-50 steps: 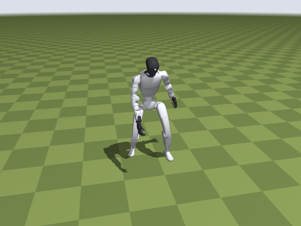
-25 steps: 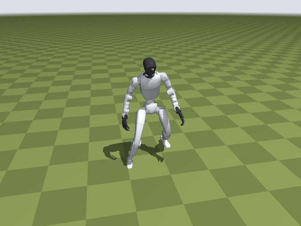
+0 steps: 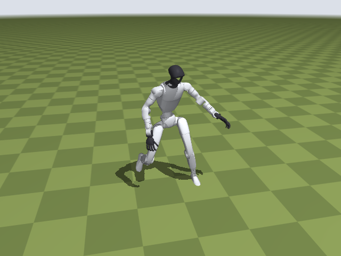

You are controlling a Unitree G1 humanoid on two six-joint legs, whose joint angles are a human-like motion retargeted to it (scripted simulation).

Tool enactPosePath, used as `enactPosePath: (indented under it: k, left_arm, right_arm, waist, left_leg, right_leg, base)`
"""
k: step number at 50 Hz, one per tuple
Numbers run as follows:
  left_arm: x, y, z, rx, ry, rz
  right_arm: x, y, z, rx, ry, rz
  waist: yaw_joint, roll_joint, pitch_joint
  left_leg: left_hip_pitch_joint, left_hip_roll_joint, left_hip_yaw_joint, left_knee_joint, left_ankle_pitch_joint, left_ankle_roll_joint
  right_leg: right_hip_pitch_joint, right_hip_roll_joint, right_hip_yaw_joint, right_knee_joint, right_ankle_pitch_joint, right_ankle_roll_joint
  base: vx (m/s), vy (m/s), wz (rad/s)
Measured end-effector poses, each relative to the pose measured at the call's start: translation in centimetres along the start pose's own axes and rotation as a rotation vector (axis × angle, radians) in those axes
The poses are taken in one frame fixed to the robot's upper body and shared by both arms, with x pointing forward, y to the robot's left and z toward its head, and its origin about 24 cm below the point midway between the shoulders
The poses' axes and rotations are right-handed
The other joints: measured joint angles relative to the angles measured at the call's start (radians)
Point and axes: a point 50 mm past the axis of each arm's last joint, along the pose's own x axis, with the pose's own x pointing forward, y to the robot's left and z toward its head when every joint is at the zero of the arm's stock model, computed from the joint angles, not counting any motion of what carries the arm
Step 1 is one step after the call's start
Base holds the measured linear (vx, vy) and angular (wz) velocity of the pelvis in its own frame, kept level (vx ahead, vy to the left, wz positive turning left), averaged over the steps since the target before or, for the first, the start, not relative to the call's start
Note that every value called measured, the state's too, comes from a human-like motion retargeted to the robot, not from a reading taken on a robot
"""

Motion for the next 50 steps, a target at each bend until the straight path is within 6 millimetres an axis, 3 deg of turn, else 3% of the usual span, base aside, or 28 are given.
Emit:
enactPosePath:
  k: [2,5,8,11,15,17,19,20,22,24,27,28,30,32,36,38,40,42,46,50]
  left_arm:
    - [0.0,2.8,3.7,-0.104,-0.072,0.206]
    - [-0.6,5.0,6.9,-0.289,-0.154,0.395]
    - [-0.7,2.7,5.2,-0.43,-0.119,0.314]
    - [-0.9,-1.8,-0.5,-0.442,-0.018,0.06]
    - [-3.6,-6.9,-10.4,-0.263,0.122,-0.276]
    - [-6.3,-9.2,-15.4,-0.175,0.215,-0.377]
    - [-9.4,-11.0,-19.7,-0.138,0.323,-0.43]
    - [-11.1,-11.8,-21.6,-0.134,0.382,-0.445]
    - [-14.5,-13.0,-24.8,-0.122,0.491,-0.467]
    - [-17.5,-14.1,-27.1,-0.077,0.564,-0.505]
    - [-20.0,-14.3,-29.2,0.053,0.612,-0.605]
    - [-20.1,-13.9,-29.5,0.094,0.614,-0.62]
    - [-19.7,-12.9,-29.9,0.149,0.62,-0.62]
    - [-18.1,-11.7,-29.6,0.167,0.612,-0.579]
    - [-13.1,-8.7,-27.0,0.124,0.564,-0.363]
    - [-10.3,-6.9,-24.8,0.064,0.537,-0.203]
    - [-7.8,-4.6,-22.6,-0.001,0.514,-0.059]
    - [-5.6,-2.5,-19.7,-0.046,0.462,0.051]
    - [-2.0,-0.1,-12.0,-0.046,0.272,0.168]
    - [-1.0,-1.8,-5.8,-0.015,0.137,0.158]
  right_arm:
    - [0.0,0.3,3.8,-0.02,-0.157,-0.047]
    - [-0.8,-0.1,9.7,-0.014,-0.403,-0.188]
    - [-2.2,-0.5,13.2,0.064,-0.571,-0.234]
    - [-2.7,-0.5,13.9,0.265,-0.633,-0.09]
    - [-1.9,-1.4,12.3,0.402,-0.59,0.066]
    - [-1.5,-3.1,10.2,0.281,-0.512,0.008]
    - [-1.5,-5.7,8.1,0.122,-0.42,-0.105]
    - [-1.7,-7.3,7.2,0.05,-0.373,-0.172]
    - [-1.8,-10.5,5.3,0.058,-0.269,-0.322]
    - [-1.7,-13.8,3.1,0.298,-0.147,-0.516]
    - [-2.8,-17.8,-1.0,1.004,0.093,-0.899]
    - [-3.6,-18.5,-2.1,1.26,0.187,-1.025]
    - [-4.6,-18.2,-3.9,1.569,0.362,-1.138]
    - [-4.0,-16.1,-5.2,1.556,0.408,-1.065]
    - [-1.4,-8.6,-6.7,1.064,0.229,-0.65]
    - [-0.8,-4.4,-6.0,0.838,0.167,-0.497]
    - [-0.6,-0.4,-4.9,0.666,0.126,-0.371]
    - [-0.5,2.4,-3.3,0.505,0.076,-0.267]
    - [-0.3,4.2,2.1,0.11,-0.123,-0.25]
    - [-1.0,2.1,9.4,-0.124,-0.425,-0.374]
  waist:
    - [0.007,-0.057,0.0]
    - [-0.004,-0.1,0.0]
    - [-0.033,-0.09,0.0]
    - [-0.095,-0.019,0.0]
    - [-0.248,0.101,0.0]
    - [-0.33,0.157,-0.001]
    - [-0.399,0.207,0.0]
    - [-0.429,0.236,0.0]
    - [-0.473,0.292,0.0]
    - [-0.49,0.347,0.0]
    - [-0.445,0.396,0.0]
    - [-0.423,0.4,0.0]
    - [-0.379,0.401,0.0]
    - [-0.317,0.386,0.0]
    - [-0.189,0.29,-0.002]
    - [-0.118,0.22,-0.009]
    - [-0.047,0.154,-0.033]
    - [0.005,0.082,-0.041]
    - [0.066,-0.053,0.0]
    - [0.056,-0.077,0.0]
  left_leg:
    - [-0.03,0.004,-0.01,0.113,-0.099,0.024]
    - [-0.014,0.033,-0.04,0.164,-0.171,0.053]
    - [0.086,0.077,-0.041,0.103,-0.191,0.07]
    - [0.242,0.145,-0.016,-0.013,-0.19,0.058]
    - [0.429,0.235,0.048,-0.133,-0.186,-0.01]
    - [0.492,0.252,0.102,-0.123,-0.208,-0.008]
    - [0.509,0.256,0.153,-0.033,-0.249,0.033]
    - [0.502,0.264,0.173,0.038,-0.272,0.061]
    - [0.431,0.272,0.176,0.242,-0.296,0.111]
    - [0.319,0.251,0.15,0.457,-0.293,0.134]
    - [0.171,0.207,0.182,0.66,-0.303,0.124]
    - [0.131,0.211,0.222,0.692,-0.31,0.13]
    - [0.061,0.22,0.281,0.708,-0.314,0.13]
    - [0.009,0.208,0.282,0.65,-0.303,0.099]
    - [0.014,0.165,0.236,0.337,-0.25,0.05]
    - [0.067,0.136,0.183,0.063,-0.16,0.038]
    - [0.134,0.121,0.073,-0.212,0.019,0.008]
    - [0.171,0.103,-0.012,-0.249,0.068,0.003]
    - [0.188,0.071,-0.076,-0.084,-0.123,0.046]
    - [0.156,0.104,-0.16,0.016,-0.232,0.097]
  right_leg:
    - [-0.048,0.081,0.001,0.109,-0.071,0.024]
    - [-0.128,0.092,-0.153,0.175,-0.148,-0.02]
    - [-0.188,0.128,-0.242,0.115,-0.163,0.0]
    - [-0.217,0.146,-0.29,-0.01,-0.181,0.023]
    - [-0.224,0.181,-0.283,-0.314,-0.138,0.106]
    - [-0.205,0.216,-0.219,-0.551,0.004,0.171]
    - [-0.196,0.235,-0.154,-0.648,0.12,0.203]
    - [-0.202,0.244,-0.135,-0.624,0.121,0.197]
    - [-0.229,0.252,-0.126,-0.508,0.027,0.187]
    - [-0.268,0.264,-0.114,-0.429,-0.036,0.163]
    - [-0.305,0.285,-0.069,-0.389,-0.082,0.109]
    - [-0.299,0.282,-0.055,-0.396,-0.089,0.107]
    - [-0.263,0.262,-0.054,-0.426,-0.094,0.109]
    - [-0.193,0.232,-0.084,-0.476,-0.09,0.11]
    - [0.019,0.149,-0.181,-0.592,-0.076,0.147]
    - [0.1,0.113,-0.224,-0.6,-0.064,0.151]
    - [0.137,0.104,-0.259,-0.541,-0.052,0.121]
    - [0.136,0.094,-0.275,-0.406,-0.053,0.062]
    - [0.055,0.14,-0.22,-0.076,-0.126,0.01]
    - [-0.106,0.154,-0.298,0.114,-0.176,-0.039]
  base:
    - [0.75,-0.06,0.69]
    - [0.67,-0.11,0.3]
    - [0.68,-0.12,-0.16]
    - [0.73,-0.1,-0.49]
    - [0.79,-0.08,-0.48]
    - [0.84,-0.07,-0.55]
    - [0.84,-0.06,-0.62]
    - [0.82,-0.05,-0.67]
    - [0.76,-0.03,-0.67]
    - [0.67,0.02,-0.83]
    - [0.57,0.08,-1.03]
    - [0.56,0.11,-0.61]
    - [0.58,0.12,-0.14]
    - [0.62,0.09,0.36]
    - [0.71,0.03,0.87]
    - [0.77,0.0,0.93]
    - [0.79,-0.01,0.84]
    - [0.78,-0.04,0.94]
    - [0.69,-0.13,1.1]
    - [0.58,-0.22,0.96]
